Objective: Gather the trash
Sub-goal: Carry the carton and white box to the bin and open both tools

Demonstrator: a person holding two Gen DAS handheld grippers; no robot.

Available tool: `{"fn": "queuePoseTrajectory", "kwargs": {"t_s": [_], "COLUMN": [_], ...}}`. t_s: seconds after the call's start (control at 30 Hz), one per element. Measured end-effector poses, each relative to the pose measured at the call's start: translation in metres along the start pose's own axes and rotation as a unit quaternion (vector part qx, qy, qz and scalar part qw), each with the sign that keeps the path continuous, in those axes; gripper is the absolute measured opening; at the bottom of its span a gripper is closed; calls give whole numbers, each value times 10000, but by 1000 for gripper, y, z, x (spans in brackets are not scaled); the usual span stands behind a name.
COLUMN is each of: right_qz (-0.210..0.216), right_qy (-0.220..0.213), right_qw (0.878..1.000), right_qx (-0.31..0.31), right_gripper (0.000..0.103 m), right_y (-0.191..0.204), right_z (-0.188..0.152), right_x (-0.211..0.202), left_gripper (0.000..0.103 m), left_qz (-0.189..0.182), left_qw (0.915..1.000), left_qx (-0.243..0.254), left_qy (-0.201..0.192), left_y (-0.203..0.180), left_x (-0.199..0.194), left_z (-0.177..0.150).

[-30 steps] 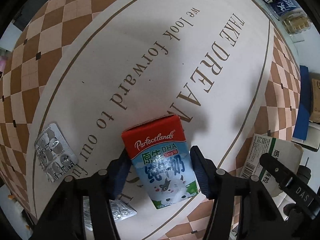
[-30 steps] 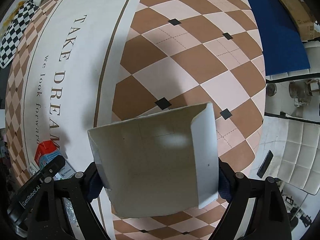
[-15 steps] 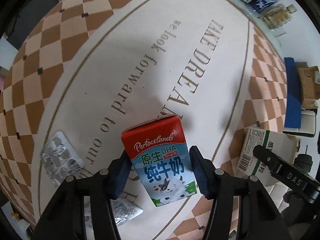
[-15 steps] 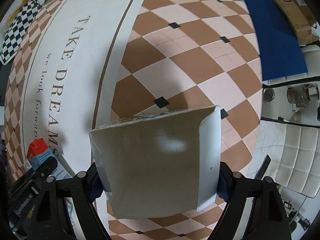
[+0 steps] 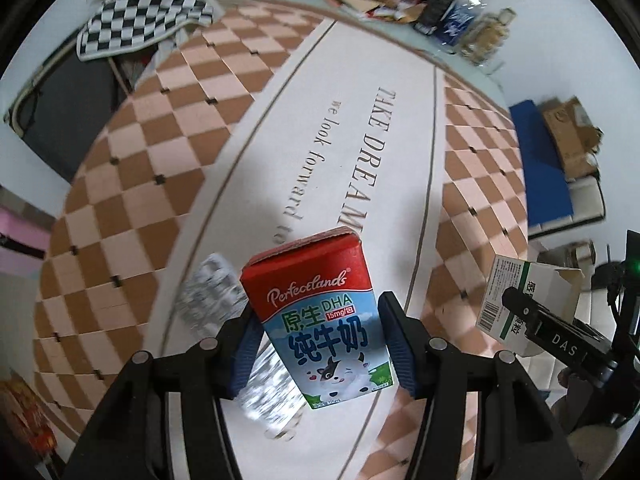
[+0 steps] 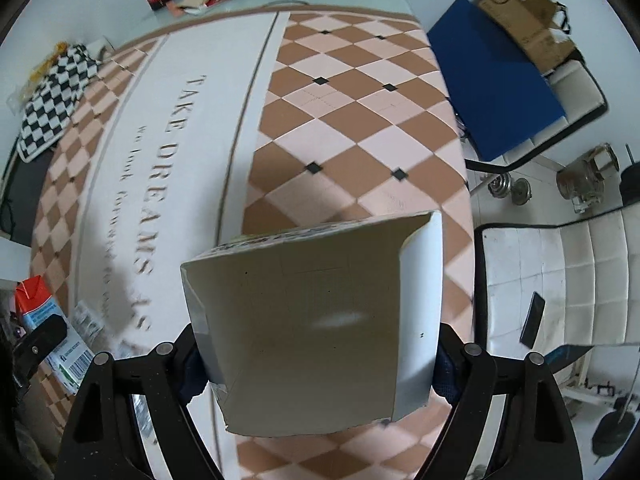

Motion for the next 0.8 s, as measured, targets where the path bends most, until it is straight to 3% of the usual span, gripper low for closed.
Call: {"fn": "queuePoseTrajectory", "kwargs": {"t_s": [0.37,0.57,0.8], "right_qz": [190,260,503], "right_qy": [-585,-788,-601], "right_qw": [9954,9897,9852], "right_qx": [740,1169,1522], "right_gripper": [87,87,87], "right_y": [25,57,96], "right_z": [-141,-255,-387], "right_x": [-82,-122,-135], "left_gripper": [53,53,53], "left_qz": [-249,-245,-184], "left_qw": [9940,9855,9804], "left_qx": [950,1558,1931], "left_qy": [-483,-632,-342], "left_y": [51,90,138], "left_x": [-88,-124,-132], "left_z": [-93,-161,-243]}}
Point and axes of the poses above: each gripper's, at about its wrist camera, not at the fingertips, and x roughly the way its jaws point, y to its left, z to its top, the point moved 8 cm from there along x, roughly the way its jaws point, and after that the axes turned 1 degree about z, right-handed, at the moved point
